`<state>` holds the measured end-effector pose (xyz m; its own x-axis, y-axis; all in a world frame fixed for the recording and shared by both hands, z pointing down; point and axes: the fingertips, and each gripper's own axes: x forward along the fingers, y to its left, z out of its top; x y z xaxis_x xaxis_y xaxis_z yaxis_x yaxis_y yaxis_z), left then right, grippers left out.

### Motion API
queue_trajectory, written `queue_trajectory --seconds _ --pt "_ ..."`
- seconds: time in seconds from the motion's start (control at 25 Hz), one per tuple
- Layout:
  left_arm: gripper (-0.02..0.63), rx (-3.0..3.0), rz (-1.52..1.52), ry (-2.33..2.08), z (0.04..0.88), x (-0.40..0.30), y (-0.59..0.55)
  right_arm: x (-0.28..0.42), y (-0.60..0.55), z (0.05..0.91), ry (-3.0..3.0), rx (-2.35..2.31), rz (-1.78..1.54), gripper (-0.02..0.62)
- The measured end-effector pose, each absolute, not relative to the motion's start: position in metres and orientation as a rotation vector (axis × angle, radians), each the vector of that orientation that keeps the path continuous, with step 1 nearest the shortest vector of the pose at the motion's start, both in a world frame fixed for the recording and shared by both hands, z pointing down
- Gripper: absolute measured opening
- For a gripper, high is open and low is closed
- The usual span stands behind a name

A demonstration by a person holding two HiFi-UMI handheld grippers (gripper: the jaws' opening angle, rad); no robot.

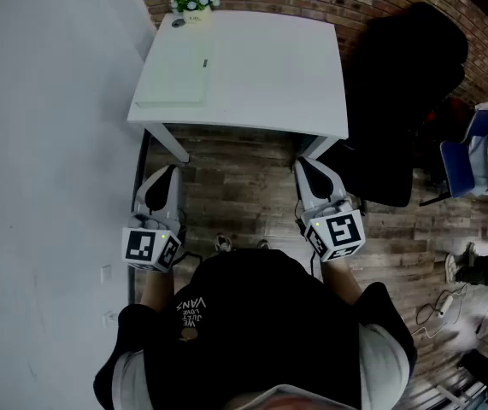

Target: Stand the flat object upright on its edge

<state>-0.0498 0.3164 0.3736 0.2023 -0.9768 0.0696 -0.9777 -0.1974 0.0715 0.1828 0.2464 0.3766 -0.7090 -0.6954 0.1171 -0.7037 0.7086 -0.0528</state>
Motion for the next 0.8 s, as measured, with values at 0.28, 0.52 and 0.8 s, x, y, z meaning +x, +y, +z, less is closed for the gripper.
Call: queue_trajectory --seconds 0.28,0.52,0.8 --pt "0.000 2.352 -0.009 -1.917 0.377 -0.067 0.313 0.169 0.243 0.372 -2.875 1.201 0.202 0.002" --pt "0.000 2.360 -0.006 -1.878 0.388 -0.089 0.310 0.151 0.244 0.378 -2.849 1.244 0.233 0.002" --pt "0.000 2.389 0.049 -1.807 0.399 -0.115 0.305 0.129 0.249 0.393 -2.809 1.320 0.307 0.002"
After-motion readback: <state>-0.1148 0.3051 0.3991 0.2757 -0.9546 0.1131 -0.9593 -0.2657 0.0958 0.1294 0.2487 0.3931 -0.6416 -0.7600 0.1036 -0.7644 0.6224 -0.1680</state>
